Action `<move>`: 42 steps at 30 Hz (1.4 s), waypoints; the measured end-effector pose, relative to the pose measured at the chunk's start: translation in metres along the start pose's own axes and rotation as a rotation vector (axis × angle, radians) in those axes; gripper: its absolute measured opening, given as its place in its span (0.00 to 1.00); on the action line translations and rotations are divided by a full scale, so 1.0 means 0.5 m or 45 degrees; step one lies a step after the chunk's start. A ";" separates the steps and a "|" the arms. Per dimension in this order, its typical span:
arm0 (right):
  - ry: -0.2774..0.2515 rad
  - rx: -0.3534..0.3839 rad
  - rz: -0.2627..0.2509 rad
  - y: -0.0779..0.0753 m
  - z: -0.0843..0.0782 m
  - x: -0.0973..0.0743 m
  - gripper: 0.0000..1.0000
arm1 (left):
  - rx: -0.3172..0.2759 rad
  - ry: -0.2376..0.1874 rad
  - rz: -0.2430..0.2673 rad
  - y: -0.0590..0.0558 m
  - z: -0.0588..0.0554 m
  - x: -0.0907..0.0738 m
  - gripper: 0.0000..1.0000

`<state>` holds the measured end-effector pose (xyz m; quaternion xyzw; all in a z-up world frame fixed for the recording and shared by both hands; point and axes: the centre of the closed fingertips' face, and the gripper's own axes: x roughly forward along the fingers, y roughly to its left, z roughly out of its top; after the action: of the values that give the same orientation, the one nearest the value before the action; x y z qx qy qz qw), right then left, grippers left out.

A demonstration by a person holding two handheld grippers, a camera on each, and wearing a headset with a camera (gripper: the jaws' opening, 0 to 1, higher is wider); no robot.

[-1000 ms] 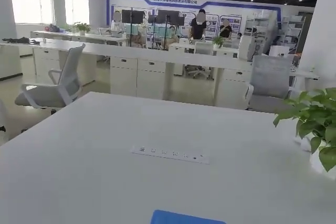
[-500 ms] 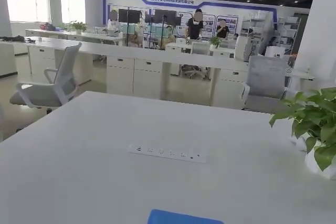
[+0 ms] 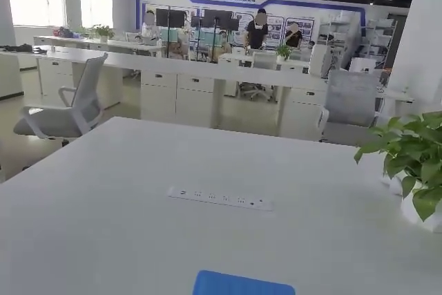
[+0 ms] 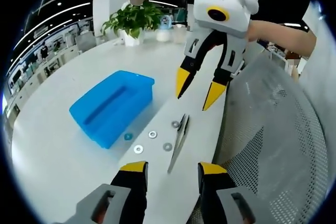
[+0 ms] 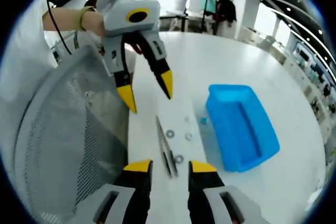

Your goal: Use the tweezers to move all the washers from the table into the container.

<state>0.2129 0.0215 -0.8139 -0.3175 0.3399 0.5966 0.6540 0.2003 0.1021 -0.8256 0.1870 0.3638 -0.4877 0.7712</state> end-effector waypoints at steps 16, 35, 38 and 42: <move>0.003 0.020 0.029 0.011 -0.005 0.021 0.23 | 0.040 0.104 -0.040 0.001 -0.036 0.055 0.24; 0.031 0.061 0.039 0.029 -0.030 0.031 0.24 | 0.330 0.148 0.024 0.011 -0.038 0.073 0.00; 0.040 0.064 0.039 0.030 -0.035 0.032 0.24 | 0.359 0.120 0.009 0.002 -0.026 0.064 0.00; 0.031 0.073 0.036 0.032 -0.034 0.033 0.24 | 0.382 0.095 0.001 -0.003 -0.009 0.049 0.00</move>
<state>0.1969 0.0184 -0.8375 -0.3009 0.3694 0.5918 0.6502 0.2033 0.0892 -0.8467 0.3184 0.3152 -0.5291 0.7207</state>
